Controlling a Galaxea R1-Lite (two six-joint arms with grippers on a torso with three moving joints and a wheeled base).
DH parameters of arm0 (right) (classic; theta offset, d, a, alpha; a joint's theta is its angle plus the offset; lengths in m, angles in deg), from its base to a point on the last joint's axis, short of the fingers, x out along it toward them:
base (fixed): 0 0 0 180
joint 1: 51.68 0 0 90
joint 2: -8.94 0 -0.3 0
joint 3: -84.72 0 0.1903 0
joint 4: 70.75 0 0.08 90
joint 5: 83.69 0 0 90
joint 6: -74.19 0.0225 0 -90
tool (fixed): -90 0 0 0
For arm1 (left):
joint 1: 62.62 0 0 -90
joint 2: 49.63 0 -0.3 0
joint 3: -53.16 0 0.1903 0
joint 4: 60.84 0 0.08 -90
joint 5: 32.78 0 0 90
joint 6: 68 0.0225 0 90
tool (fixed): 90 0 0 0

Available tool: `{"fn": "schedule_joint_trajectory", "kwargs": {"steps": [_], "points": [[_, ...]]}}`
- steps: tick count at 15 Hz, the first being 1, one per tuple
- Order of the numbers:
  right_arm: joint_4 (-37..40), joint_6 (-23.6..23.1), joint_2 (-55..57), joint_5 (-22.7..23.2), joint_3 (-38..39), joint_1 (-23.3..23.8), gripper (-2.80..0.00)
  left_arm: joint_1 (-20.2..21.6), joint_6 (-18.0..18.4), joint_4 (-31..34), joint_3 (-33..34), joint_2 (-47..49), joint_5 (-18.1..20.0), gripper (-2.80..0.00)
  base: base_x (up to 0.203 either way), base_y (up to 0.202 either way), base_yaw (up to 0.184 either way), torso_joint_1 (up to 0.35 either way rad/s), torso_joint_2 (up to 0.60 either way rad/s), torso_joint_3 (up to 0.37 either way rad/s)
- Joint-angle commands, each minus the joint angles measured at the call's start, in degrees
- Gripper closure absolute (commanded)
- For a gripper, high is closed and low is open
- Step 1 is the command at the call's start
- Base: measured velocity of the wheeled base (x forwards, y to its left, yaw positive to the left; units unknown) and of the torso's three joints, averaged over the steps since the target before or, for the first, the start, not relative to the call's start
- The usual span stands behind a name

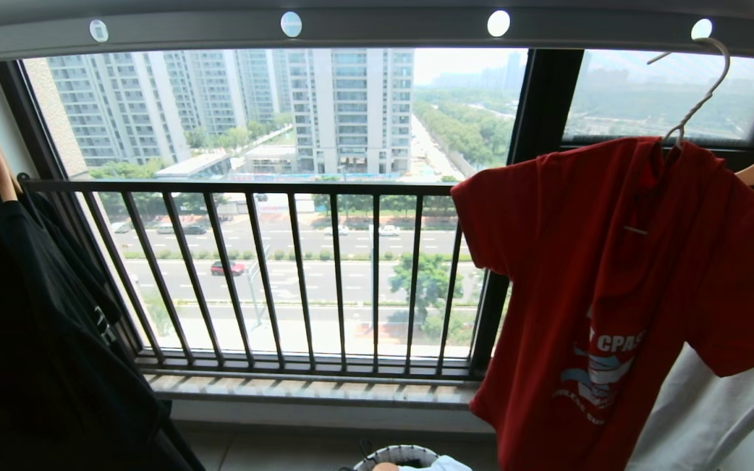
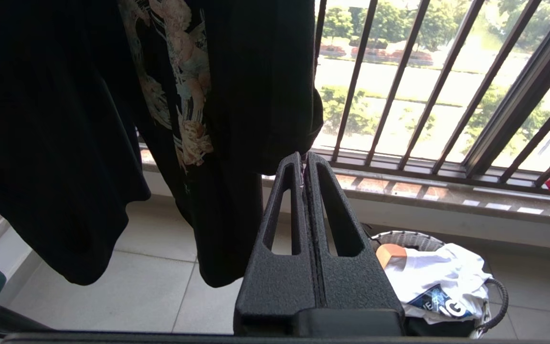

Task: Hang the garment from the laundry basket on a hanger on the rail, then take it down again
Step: Take the clothes off the clothes rack

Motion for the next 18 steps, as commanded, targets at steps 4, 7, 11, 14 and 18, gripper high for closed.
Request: {"fn": "schedule_joint_trajectory", "kwargs": {"steps": [4,7,11,14,18], "points": [[0.0,-0.04,0.05,-0.06,0.0,-0.02,0.0,0.02,-0.06,0.05,0.01,-0.02,-0.04,0.0,0.0,0.0,0.0,0.0,0.0,0.0],[0.24,0.37,0.14,-0.06,-0.09,-0.02,0.0,0.02,-0.06,0.06,0.01,-0.02,-0.07,0.0,0.0,0.0,0.0,0.0,0.0,0.0],[0.35,0.58,0.14,-0.06,-0.09,-0.02,0.0,0.02,-0.06,0.05,0.01,-0.02,-0.13,0.0,0.0,0.0,0.0,0.0,0.0,0.0],[0.09,1.01,0.05,-0.06,-0.09,-0.02,0.0,0.02,-0.06,0.05,0.01,-0.02,-0.04,0.0,0.0,0.0,0.0,0.0,0.0,0.0],[2.75,1.43,0.79,-0.95,-6.16,-0.02,0.0,0.02,-0.06,0.05,0.01,-0.02,-0.04,0.0,0.0,0.0,0.0,0.0,0.0,0.0]]}}
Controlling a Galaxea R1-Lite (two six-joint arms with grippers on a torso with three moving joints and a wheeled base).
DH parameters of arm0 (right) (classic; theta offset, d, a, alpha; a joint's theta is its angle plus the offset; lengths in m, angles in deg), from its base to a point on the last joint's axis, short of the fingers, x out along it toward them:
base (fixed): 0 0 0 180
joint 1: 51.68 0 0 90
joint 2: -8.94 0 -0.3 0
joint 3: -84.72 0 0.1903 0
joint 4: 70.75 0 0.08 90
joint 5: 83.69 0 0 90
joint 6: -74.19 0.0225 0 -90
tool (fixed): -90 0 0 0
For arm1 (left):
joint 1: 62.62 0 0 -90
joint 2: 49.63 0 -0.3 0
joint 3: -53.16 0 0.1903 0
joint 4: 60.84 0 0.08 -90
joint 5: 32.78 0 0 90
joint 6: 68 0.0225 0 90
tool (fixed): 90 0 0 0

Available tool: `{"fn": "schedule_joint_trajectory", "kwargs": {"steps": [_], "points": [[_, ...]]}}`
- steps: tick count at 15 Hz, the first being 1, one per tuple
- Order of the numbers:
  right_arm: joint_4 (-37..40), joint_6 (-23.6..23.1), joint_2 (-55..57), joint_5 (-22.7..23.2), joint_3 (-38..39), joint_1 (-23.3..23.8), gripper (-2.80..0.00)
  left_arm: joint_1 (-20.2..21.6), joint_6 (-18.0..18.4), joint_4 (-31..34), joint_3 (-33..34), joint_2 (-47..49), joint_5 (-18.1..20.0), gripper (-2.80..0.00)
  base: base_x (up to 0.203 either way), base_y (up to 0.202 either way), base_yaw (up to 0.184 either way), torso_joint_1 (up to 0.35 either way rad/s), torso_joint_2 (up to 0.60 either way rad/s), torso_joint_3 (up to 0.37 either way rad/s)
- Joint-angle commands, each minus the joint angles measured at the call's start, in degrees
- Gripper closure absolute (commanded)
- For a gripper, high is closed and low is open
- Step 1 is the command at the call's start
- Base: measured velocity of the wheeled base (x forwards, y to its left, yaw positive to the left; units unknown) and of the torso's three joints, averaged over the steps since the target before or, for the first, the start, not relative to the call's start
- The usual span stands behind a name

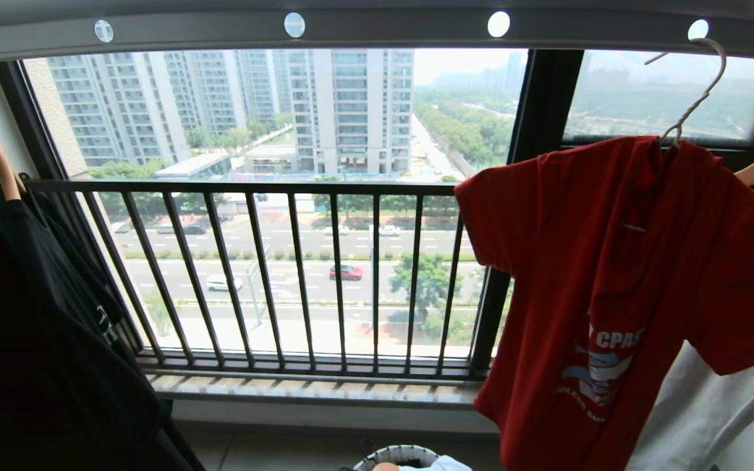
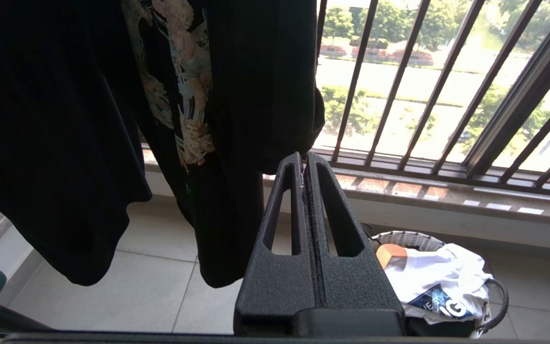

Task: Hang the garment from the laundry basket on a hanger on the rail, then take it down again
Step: Take the clothes off the clothes rack

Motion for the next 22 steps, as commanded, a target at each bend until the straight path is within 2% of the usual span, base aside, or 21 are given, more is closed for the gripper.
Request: {"fn": "schedule_joint_trajectory", "kwargs": {"steps": [1,5,12,16,17,19,22], "points": [[3.1,-0.06,2.07,0.39,-5.64,-0.02,0.0,0.0,-0.06,0.05,0.01,-0.02,-0.04,0.0,0.0,0.0,0.0,0.0,0.0,0.0],[5.96,0.06,14.86,2.9,-17.21,-0.15,0.0,0.0,-0.06,0.05,0.01,-0.02,-0.03,0.0,0.0,0.0,0.0,0.0,0.0,0.0],[6.37,0.08,45.77,14.03,-42.39,-0.21,0.0,0.0,-0.06,0.05,0.01,-0.02,-0.03,0.0,0.0,0.0,0.0,0.0,0.0,0.0],[6.15,-0.1,60.01,14.98,-59.48,-0.25,0.0,0.0,-0.06,0.05,0.01,-0.02,-0.03,0.0,0.0,0.0,0.0,0.0,0.0,0.0],[6.14,-0.13,63.24,14.56,-63.74,-0.23,-2.8,0.0,-0.06,0.05,0.01,-0.02,-0.03,0.0,0.0,0.0,0.0,0.0,0.0,0.0],[6.28,-0.15,69.37,13.39,-71.02,-0.08,-2.8,0.0,-0.06,0.05,0.01,-0.02,-0.03,0.0,0.0,0.0,0.0,0.0,0.0,0.0],[6.26,-0.18,76.12,11.85,-77.53,0.45,-2.8,0.0,-0.06,0.05,0.01,-0.02,-0.1,0.0,0.0,0.0,0.0,0.0,0.0,0.0]]}}
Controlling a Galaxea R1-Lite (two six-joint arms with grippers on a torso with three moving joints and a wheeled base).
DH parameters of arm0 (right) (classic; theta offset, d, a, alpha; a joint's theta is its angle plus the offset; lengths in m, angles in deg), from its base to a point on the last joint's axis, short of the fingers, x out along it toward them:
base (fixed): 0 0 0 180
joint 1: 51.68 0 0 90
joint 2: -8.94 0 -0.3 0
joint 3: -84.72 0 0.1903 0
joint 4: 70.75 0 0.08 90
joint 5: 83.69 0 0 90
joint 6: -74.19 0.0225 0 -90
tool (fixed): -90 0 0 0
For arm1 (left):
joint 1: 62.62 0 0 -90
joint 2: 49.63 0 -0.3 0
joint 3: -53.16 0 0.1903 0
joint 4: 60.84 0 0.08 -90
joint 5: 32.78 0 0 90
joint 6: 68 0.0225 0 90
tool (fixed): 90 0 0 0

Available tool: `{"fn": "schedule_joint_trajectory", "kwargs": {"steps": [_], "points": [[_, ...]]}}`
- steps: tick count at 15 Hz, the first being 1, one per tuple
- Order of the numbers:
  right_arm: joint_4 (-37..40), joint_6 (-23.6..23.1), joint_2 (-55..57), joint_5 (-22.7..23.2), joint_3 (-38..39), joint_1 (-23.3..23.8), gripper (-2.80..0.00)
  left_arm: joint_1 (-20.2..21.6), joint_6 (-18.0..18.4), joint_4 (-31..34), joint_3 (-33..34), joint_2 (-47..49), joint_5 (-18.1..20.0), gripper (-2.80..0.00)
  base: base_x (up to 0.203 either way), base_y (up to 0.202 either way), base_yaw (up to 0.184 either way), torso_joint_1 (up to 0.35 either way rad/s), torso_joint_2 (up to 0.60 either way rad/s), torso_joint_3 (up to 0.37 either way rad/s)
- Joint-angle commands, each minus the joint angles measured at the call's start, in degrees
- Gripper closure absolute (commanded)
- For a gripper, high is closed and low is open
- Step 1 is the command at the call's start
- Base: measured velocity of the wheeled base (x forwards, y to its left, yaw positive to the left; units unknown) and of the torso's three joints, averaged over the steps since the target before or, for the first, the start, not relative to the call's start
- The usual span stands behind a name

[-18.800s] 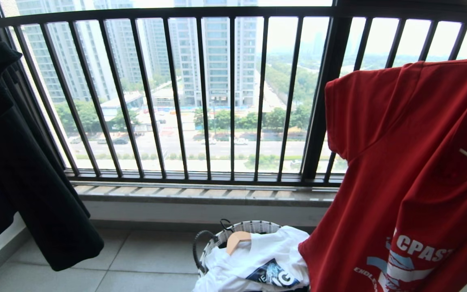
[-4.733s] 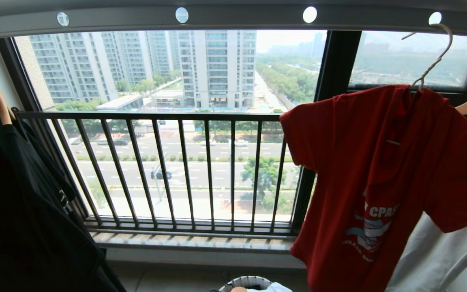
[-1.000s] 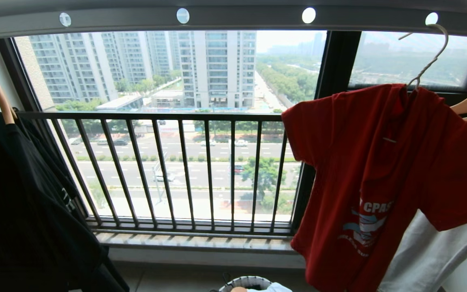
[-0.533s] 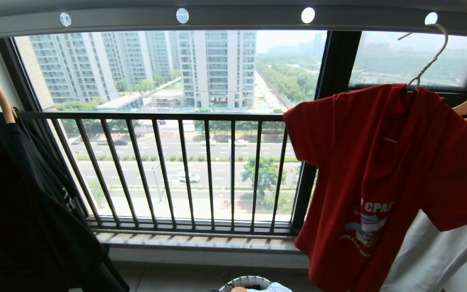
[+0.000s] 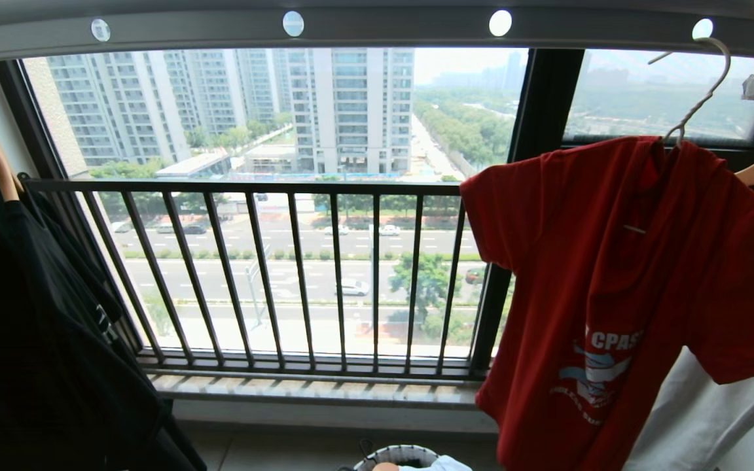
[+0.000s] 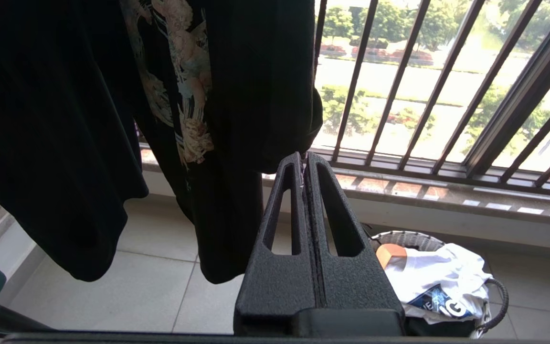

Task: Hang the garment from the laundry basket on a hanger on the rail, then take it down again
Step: Take the clothes off the clothes rack

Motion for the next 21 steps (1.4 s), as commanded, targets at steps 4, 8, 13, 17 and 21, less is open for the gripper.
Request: {"fn": "schedule_joint_trajectory", "kwargs": {"steps": [4,8,13,17,21], "points": [[-0.41,0.03,13.38,-0.16,-7.23,4.14,-2.8,0.02,-0.04,0.05,0.01,-0.02,-0.01,0.0,0.0,0.0,0.0,0.0,0.0,0.0],[-5.27,0.13,17.64,0.1,-7.54,5.21,-2.8,0.02,-0.04,0.05,0.01,-0.02,-0.01,0.0,0.0,0.0,0.0,0.0,0.0,0.0],[-9.08,2.24,20.23,0.17,-7.54,4.52,-2.8,0.02,-0.04,0.05,0.01,-0.02,-0.01,0.0,0.0,0.0,0.0,0.0,0.0,0.0],[-10.86,2.33,20.67,0.17,-7.68,4.51,0.0,0.02,-0.04,0.05,0.01,-0.02,-0.02,0.0,0.0,0.0,0.0,0.0,0.0,0.0],[-10.86,2.41,20.43,0.17,-7.45,4.49,0.0,0.02,-0.04,0.05,0.01,-0.02,-0.01,0.0,0.0,0.0,0.0,0.0,0.0,0.0]]}}
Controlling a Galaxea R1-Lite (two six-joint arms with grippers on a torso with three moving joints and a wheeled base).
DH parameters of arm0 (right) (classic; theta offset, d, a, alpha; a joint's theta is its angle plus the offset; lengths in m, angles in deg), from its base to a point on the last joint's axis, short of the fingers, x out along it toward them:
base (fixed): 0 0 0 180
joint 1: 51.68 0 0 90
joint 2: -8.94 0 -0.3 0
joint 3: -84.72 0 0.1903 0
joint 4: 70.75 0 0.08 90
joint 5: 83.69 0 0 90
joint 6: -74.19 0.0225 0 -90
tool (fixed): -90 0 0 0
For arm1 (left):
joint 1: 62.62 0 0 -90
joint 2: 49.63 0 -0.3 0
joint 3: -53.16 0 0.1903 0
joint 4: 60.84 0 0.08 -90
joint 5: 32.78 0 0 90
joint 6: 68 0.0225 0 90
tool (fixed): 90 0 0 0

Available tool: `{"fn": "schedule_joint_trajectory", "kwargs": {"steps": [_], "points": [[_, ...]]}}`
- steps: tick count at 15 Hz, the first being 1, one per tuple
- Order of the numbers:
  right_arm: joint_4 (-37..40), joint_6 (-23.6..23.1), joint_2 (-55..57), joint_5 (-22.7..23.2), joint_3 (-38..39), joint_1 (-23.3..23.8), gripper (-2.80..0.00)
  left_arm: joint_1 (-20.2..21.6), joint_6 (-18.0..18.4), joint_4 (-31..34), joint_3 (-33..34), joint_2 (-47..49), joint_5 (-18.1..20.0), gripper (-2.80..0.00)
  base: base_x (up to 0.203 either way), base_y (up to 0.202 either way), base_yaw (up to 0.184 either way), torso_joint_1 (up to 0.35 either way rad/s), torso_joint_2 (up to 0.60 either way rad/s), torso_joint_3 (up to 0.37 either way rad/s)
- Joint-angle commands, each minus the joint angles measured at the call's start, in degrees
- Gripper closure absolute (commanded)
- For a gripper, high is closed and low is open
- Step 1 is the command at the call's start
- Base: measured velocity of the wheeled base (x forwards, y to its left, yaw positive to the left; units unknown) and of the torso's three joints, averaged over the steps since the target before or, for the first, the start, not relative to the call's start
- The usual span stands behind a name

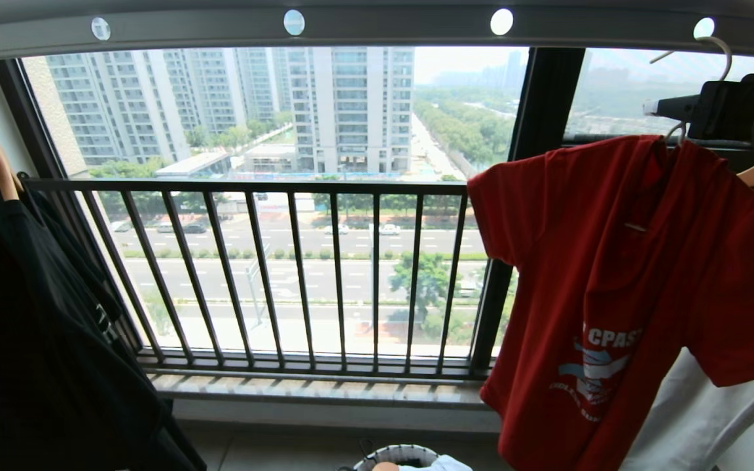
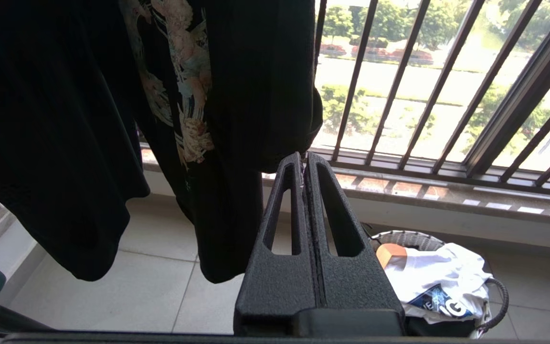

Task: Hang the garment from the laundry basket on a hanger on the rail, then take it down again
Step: Take the clothes off the clothes rack

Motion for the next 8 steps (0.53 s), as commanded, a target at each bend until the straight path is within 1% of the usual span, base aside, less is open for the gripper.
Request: {"fn": "schedule_joint_trajectory", "kwargs": {"steps": [1,8], "points": [[-0.06,0.09,-0.55,0.06,0.27,0.06,0.0,0.02,-0.04,0.05,-0.01,-0.02,-0.12,0.0,0.0,0.0,0.0,0.0,0.0,0.0],[0.03,0.29,-2.14,0.06,0.78,-0.03,0.0,0.02,-0.04,0.05,0.01,-0.02,-0.03,0.0,0.0,0.0,0.0,0.0,0.0,0.0]]}}
